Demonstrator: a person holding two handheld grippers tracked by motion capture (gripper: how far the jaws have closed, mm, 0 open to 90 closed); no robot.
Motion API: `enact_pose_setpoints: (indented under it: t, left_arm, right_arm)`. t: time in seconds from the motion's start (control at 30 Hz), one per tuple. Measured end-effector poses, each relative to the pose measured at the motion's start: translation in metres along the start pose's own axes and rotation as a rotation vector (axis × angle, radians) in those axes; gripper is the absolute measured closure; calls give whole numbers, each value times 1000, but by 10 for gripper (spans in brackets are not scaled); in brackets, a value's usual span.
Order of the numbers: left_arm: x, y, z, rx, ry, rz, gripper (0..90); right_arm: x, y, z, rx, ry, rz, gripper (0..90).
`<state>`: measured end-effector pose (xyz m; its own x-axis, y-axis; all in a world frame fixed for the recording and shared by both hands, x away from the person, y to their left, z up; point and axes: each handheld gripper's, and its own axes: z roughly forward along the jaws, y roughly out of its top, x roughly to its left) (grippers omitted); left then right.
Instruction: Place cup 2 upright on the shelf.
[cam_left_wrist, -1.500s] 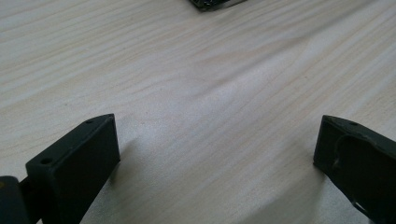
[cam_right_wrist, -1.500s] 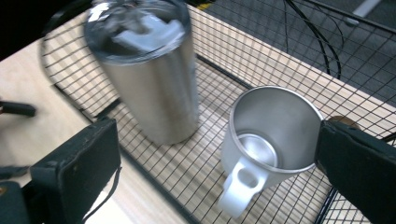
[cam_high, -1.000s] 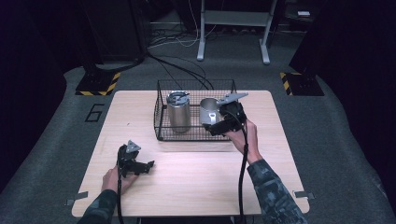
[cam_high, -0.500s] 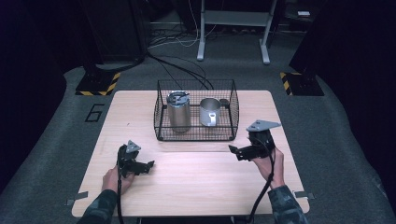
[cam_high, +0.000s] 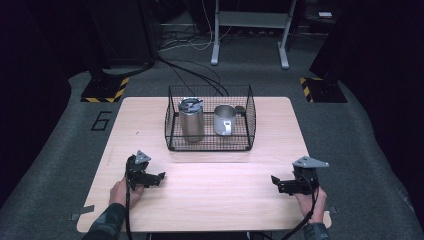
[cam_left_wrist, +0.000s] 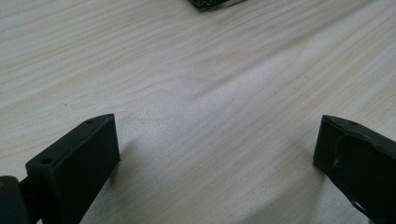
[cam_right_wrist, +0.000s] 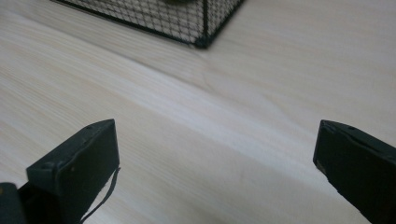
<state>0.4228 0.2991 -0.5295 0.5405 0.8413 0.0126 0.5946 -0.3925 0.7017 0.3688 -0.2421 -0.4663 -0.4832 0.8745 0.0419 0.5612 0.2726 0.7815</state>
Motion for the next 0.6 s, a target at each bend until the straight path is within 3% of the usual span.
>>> enact_pose_setpoints:
  t: [0.1, 0.27, 0.33, 0.37, 0.47, 0.53, 0.57, 0.6]
  left_arm:
    - [0, 0, 0, -10, -1, -7, 0]
    - [0, 0, 0, -7, -1, -4, 0]
    - [0, 0, -1, -4, 4, 6, 0]
    - [1, 0, -1, -3, 5, 16, 0]
    - [-1, -2, -2, -9, 14, -6, 0]
    - [-1, -3, -4, -1, 22, -5, 0]
    - [-3, -5, -3, -24, 33, -38, 0]
    - [-3, -6, -3, -26, 31, -37, 0]
  right_arm:
    - [-6, -19, 5, 21, -45, 24, 0]
    - [-12, -40, 15, 78, -127, 23, 0]
    - [-16, -48, 19, 74, -163, 44, 0]
    - [-18, -50, 20, 77, -167, 55, 0]
    - [-20, -53, 26, 83, -171, 86, 0]
    - [-23, -54, 32, 92, -150, 102, 0]
    - [-24, -54, 33, 81, -144, 97, 0]
    - [-24, -52, 33, 83, -141, 108, 0]
